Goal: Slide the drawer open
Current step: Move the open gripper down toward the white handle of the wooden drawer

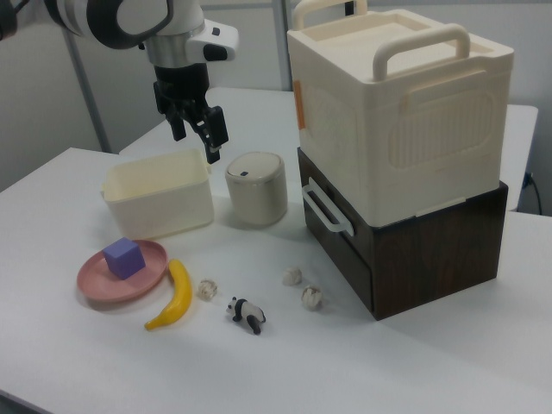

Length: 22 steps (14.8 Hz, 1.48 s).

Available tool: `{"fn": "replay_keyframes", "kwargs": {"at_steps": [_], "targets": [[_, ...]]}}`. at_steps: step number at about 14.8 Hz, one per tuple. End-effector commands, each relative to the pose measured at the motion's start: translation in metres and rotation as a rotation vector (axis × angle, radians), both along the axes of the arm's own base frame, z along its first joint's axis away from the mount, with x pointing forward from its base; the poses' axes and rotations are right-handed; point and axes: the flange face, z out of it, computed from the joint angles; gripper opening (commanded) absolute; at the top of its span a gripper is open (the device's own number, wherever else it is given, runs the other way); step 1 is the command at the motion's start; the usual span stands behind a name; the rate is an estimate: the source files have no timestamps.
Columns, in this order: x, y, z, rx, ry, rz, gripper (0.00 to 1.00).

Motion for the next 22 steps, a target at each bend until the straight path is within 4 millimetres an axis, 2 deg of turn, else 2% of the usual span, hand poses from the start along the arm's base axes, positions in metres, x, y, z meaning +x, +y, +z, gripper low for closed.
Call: {"fn": "replay_keyframes", "kwargs": {"at_steps": [1, 5, 9, 14, 16, 17, 20, 22], "targets": [[-0.005, 0.0, 0.004, 0.019, -0.002, 0.004, 1.0], [-0.004, 0.0, 0.002, 0.012, -0.001, 0.016, 1.0], [-0.005, -0.006, -0.002, -0.005, -0.015, 0.168, 1.0], [-0.01, -0.026, -0.013, -0.075, -0.038, 0.612, 1.0], [-0.012, -0.033, -0.027, -0.134, 0.003, 0.812, 1.0], [-0.012, -0.035, -0.031, -0.148, 0.016, 0.859, 1.0], [-0.007, -0.035, -0.045, -0.194, 0.036, 0.904, 1.0], [0.002, -0.033, -0.064, -0.236, 0.021, 0.907, 1.0]]}}
